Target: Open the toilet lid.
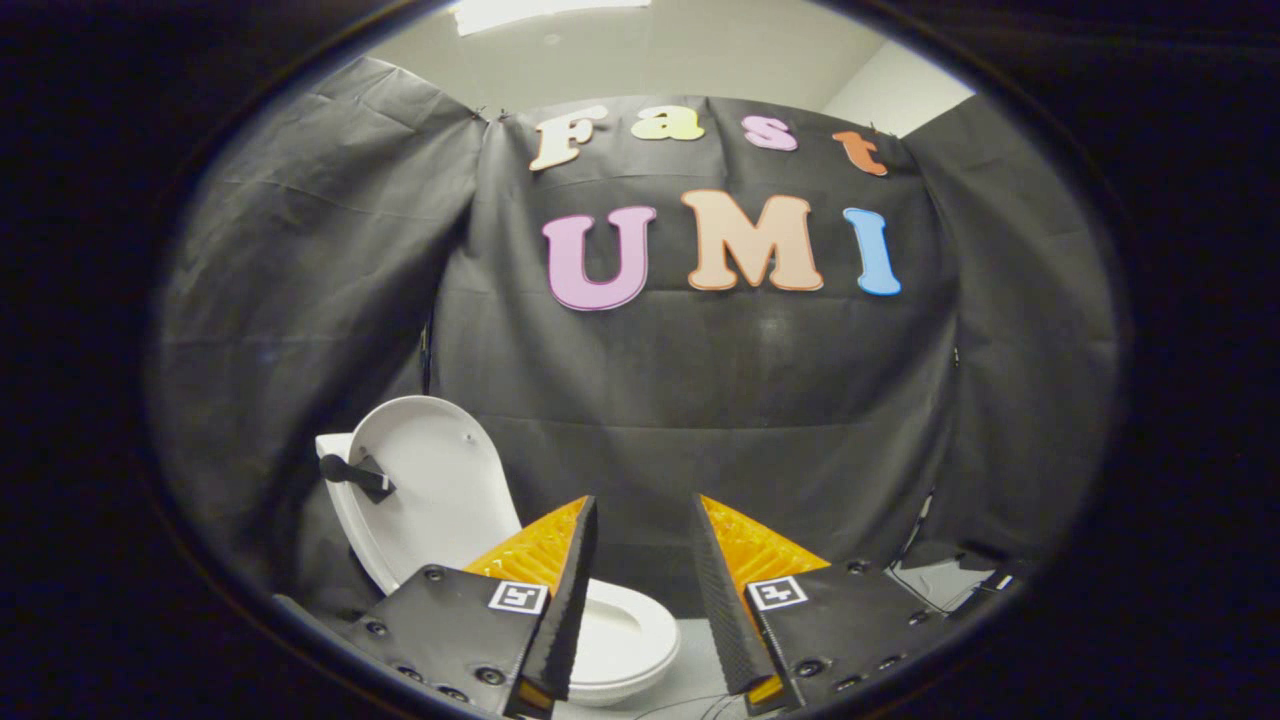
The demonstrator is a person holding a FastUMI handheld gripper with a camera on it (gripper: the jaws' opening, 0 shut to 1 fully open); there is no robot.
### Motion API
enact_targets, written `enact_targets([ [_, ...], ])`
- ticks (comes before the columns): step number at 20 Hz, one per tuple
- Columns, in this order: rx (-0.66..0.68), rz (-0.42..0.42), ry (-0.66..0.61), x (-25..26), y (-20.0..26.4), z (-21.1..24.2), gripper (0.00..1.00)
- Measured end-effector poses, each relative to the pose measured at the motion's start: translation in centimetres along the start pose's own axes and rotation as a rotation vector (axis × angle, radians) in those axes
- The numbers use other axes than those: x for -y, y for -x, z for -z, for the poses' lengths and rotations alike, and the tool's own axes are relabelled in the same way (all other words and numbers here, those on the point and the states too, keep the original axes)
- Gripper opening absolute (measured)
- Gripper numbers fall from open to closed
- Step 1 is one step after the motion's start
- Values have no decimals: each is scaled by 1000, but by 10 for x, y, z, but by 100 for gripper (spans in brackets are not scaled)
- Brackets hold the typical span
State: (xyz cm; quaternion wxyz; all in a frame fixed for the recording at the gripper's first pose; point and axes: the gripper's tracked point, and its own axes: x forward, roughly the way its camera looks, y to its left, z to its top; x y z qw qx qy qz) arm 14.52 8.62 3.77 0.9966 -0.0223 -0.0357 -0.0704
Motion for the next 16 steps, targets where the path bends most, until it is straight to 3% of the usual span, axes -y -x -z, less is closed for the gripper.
enact_targets([
  [5,4,-76,-63,41,21,12,61],
  [9,-53,-23,-20,83,37,36,64],
  [16,-114,-18,6,113,49,55,70],
])
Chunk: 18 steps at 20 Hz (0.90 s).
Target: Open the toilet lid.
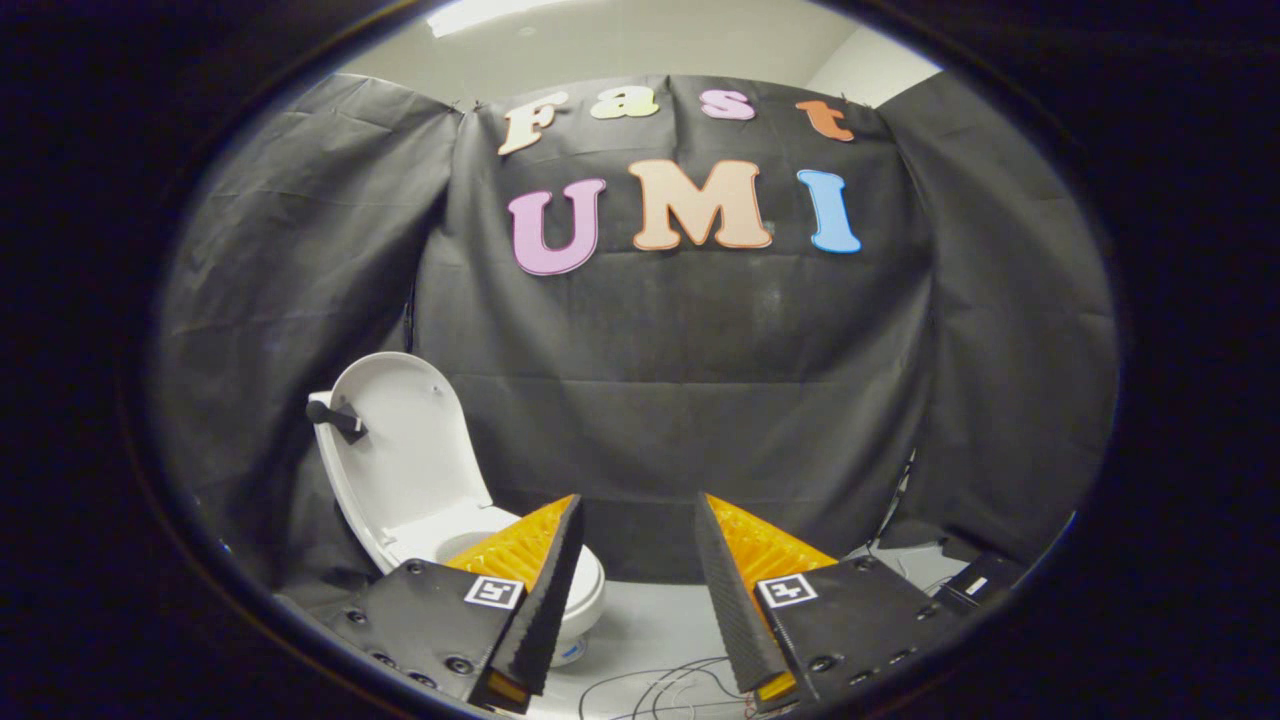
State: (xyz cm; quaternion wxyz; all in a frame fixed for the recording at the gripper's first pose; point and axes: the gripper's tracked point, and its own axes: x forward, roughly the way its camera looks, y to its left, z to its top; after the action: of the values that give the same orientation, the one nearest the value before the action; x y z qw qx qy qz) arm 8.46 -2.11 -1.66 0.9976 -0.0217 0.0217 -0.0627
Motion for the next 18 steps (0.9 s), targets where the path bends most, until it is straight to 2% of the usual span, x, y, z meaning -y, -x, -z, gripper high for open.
enact_targets([
  [4,-52,-8,5,3,8,9,71],
  [8,-33,-82,-3,-14,17,4,70],
  [11,-67,-130,-29,-22,32,15,71],
  [14,-98,-122,-41,-16,45,19,71],
  [18,-53,-121,-77,-13,55,8,71],
])
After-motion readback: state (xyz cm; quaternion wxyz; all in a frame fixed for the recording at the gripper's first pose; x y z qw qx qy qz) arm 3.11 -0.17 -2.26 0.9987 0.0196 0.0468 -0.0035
